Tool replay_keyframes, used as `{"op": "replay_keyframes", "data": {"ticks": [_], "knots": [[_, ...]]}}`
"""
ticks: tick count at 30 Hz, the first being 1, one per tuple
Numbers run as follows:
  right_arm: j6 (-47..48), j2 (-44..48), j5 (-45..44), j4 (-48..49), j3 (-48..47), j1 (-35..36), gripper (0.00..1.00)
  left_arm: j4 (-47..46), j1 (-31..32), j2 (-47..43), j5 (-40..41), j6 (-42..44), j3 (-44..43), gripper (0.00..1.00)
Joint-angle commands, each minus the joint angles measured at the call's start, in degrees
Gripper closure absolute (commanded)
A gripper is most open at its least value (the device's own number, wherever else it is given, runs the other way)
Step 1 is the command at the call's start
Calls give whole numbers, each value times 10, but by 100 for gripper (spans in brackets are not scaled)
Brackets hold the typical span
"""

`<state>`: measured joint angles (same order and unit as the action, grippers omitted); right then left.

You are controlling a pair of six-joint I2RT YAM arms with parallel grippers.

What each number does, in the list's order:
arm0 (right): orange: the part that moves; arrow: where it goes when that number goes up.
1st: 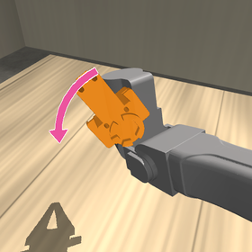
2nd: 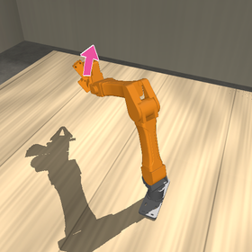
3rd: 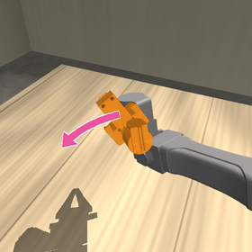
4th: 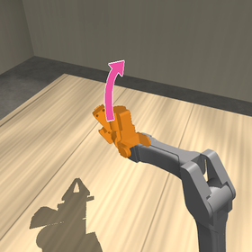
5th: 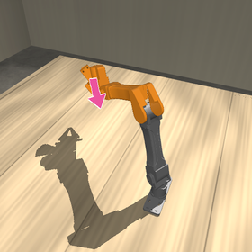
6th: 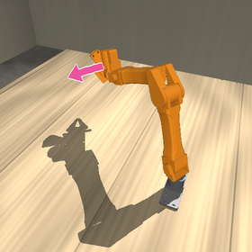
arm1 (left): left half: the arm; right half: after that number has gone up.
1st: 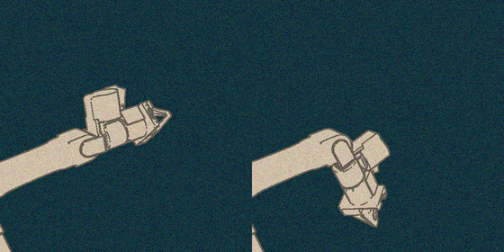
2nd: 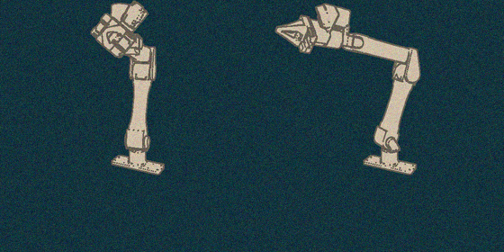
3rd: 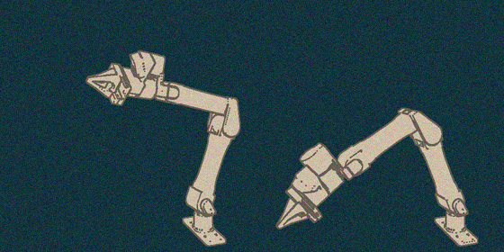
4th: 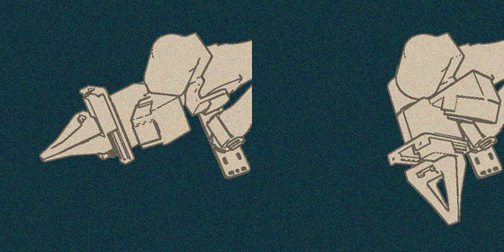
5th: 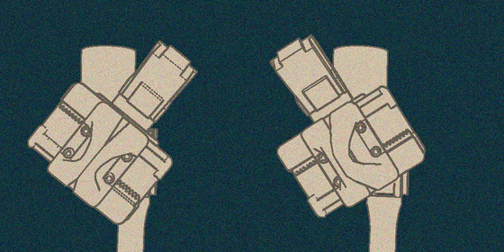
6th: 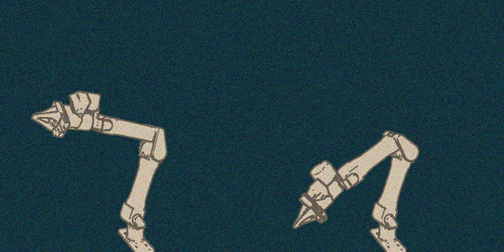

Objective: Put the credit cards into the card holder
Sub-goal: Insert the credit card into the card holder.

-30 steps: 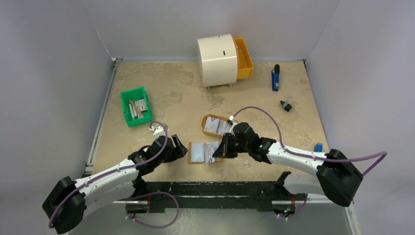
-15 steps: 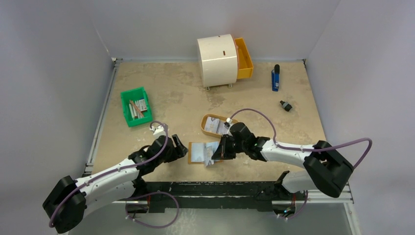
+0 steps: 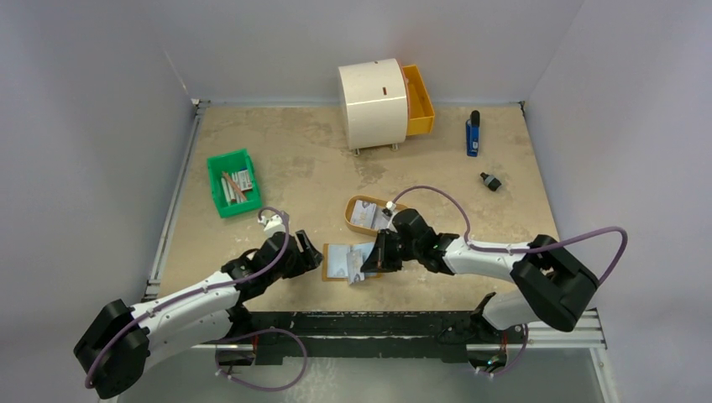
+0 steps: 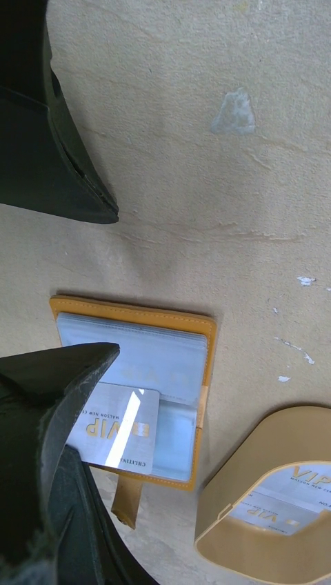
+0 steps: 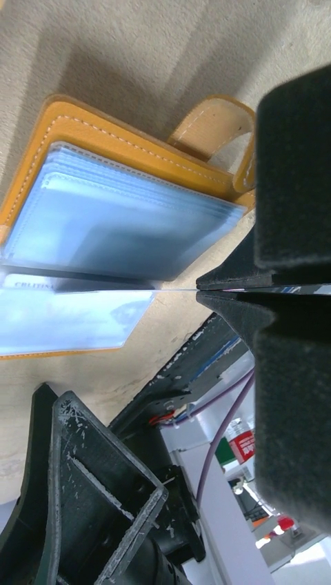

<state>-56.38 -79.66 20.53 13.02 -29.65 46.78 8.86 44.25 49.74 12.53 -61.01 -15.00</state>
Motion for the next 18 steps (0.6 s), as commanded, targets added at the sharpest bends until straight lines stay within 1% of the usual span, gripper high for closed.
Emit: {"op": "replay_keyframes", "data": {"ticks": [1, 18], "knots": [[-1, -8, 5, 25, -21, -6, 100, -13, -1, 6, -6, -8, -8, 37], [-7, -13, -21, 23, -11, -25, 100, -15, -1, 8, -8, -9, -3, 38]]}}
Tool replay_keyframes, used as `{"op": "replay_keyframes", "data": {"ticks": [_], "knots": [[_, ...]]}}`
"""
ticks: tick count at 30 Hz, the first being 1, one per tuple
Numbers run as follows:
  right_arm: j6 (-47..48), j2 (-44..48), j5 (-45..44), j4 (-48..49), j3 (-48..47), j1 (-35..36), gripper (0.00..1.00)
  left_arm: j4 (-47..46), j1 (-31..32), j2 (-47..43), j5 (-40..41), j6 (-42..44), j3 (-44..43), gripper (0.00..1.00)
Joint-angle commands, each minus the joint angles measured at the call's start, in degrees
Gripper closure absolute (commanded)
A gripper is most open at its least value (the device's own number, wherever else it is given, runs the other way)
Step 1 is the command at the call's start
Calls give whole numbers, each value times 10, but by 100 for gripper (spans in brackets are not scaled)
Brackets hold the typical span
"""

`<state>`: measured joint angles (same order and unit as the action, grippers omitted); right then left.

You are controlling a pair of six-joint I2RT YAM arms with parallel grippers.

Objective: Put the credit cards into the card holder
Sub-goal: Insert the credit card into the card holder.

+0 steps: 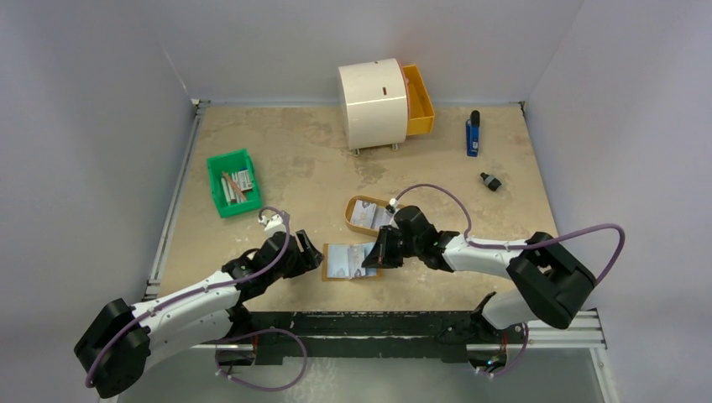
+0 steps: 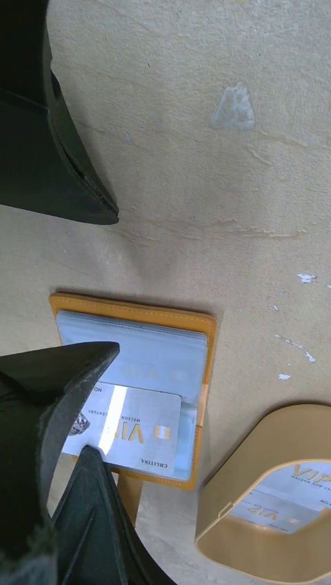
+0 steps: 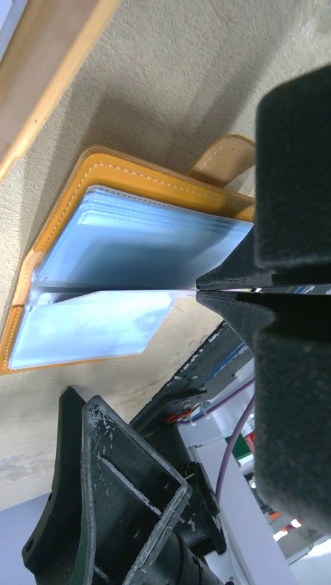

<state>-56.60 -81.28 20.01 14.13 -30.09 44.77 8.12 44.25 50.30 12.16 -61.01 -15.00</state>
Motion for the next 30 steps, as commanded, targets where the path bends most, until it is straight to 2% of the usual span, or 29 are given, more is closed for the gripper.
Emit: {"op": "replay_keyframes", "data": {"ticks": [1, 17, 30], "knots": [[-4, 0, -13, 17, -5, -5, 100, -9, -1, 3, -4, -9, -3, 38], [5, -42, 20, 57, -22, -5, 100, -25, -1, 13, -15, -13, 4, 39], [-3, -56, 21, 88, -29, -4, 100, -55, -1, 32, -29, -17, 10, 55]]}}
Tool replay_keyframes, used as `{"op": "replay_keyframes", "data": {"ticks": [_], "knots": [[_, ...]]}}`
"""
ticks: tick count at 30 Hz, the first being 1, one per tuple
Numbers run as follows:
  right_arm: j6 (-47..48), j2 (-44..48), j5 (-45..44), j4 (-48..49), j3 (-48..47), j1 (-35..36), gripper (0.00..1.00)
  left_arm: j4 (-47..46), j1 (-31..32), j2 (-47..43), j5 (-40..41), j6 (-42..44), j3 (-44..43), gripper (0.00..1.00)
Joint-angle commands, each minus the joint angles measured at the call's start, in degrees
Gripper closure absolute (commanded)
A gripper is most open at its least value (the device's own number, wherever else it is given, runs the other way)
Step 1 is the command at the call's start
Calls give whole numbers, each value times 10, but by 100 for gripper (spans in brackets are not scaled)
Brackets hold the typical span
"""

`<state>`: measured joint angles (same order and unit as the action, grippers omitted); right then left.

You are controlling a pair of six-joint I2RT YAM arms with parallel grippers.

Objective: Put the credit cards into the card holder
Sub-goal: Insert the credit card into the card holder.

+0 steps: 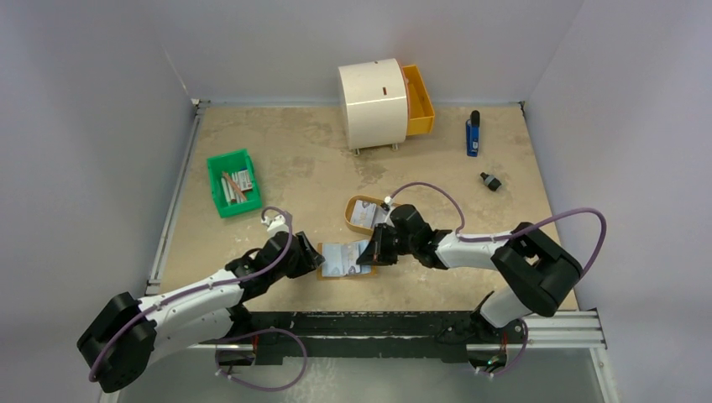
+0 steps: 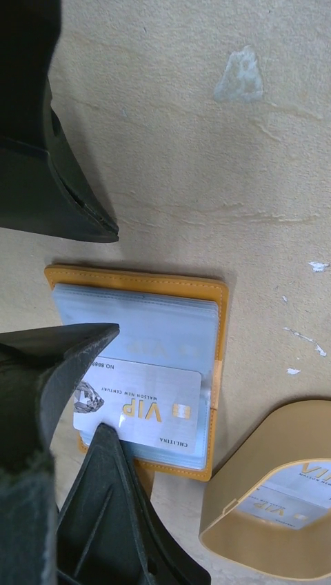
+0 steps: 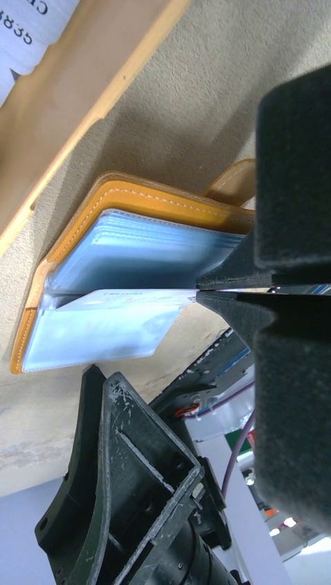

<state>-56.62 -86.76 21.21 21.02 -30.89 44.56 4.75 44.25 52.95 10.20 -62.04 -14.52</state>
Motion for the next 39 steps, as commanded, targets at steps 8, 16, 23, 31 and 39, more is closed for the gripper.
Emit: {"op": "replay_keyframes", "data": {"ticks": [8, 16, 23, 31, 39], "knots": [[-6, -15, 19, 31, -26, -1, 100, -26, -1, 9, -10, -8, 9, 60], [-2, -23, 19, 18, -30, 0, 100, -29, -1, 13, -11, -8, 9, 62], [-5, -46, 22, 15, -44, 10, 100, -38, -1, 19, -16, -10, 12, 64], [-4, -58, 23, 16, -58, 19, 100, -39, -1, 22, -18, -11, 13, 65], [-3, -44, -15, -19, -54, 21, 100, -9, -1, 11, 0, -9, 4, 64]]}}
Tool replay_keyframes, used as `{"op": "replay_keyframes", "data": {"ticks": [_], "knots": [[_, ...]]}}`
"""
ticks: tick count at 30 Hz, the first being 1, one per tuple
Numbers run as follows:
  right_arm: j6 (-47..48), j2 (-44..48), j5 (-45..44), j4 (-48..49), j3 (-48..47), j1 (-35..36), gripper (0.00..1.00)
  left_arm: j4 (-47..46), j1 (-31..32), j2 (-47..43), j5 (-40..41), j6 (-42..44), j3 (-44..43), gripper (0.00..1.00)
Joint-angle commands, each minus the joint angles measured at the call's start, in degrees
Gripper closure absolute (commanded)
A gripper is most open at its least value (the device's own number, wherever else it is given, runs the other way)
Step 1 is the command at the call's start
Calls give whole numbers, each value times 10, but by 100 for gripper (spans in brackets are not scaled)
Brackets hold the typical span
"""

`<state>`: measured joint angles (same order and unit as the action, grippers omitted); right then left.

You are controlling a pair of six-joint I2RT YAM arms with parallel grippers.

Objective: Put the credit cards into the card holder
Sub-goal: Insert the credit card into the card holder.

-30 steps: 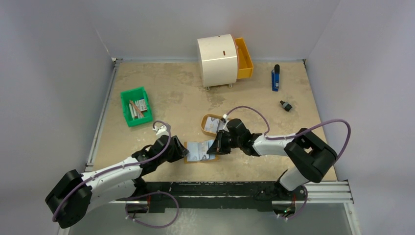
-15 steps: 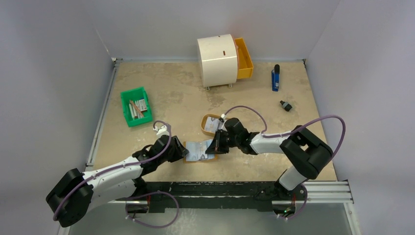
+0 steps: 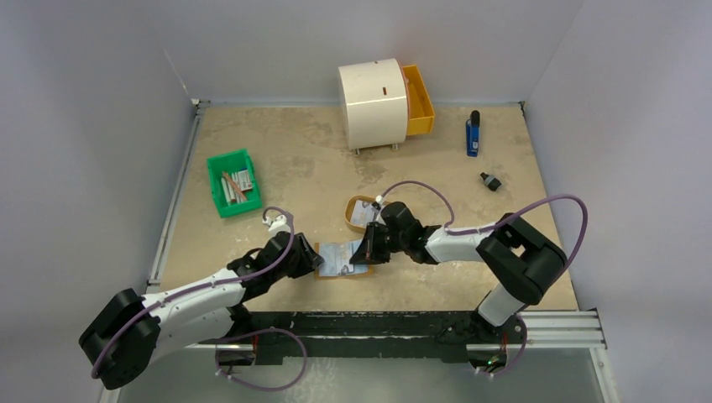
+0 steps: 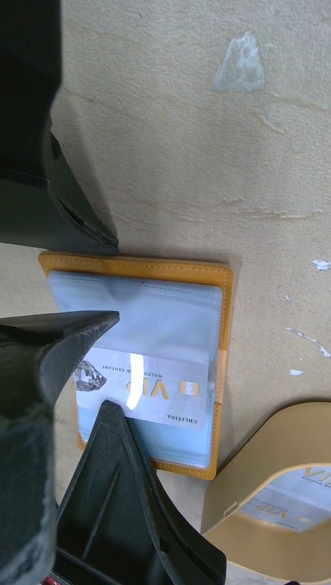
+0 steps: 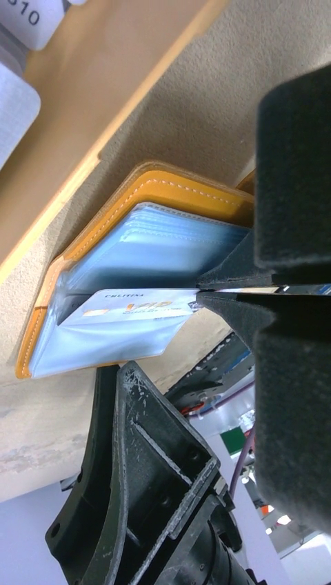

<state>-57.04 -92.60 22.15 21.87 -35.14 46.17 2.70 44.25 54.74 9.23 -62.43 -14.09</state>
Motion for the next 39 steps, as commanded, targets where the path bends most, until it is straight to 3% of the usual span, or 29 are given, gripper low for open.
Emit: {"op": "replay_keyframes", "data": {"ticks": [1, 9, 22, 39], "knots": [[2, 13, -28, -33, -12, 5, 100, 18, -1, -10, 14, -4, -2, 64], [2, -7, -11, -23, -13, 9, 100, 61, -1, -17, 52, -5, -11, 59], [6, -34, -14, -39, -55, 25, 100, 45, -1, 18, 43, -5, -13, 78], [20, -69, -8, -59, -110, 50, 100, 46, -1, -5, 39, -14, -3, 78]]}}
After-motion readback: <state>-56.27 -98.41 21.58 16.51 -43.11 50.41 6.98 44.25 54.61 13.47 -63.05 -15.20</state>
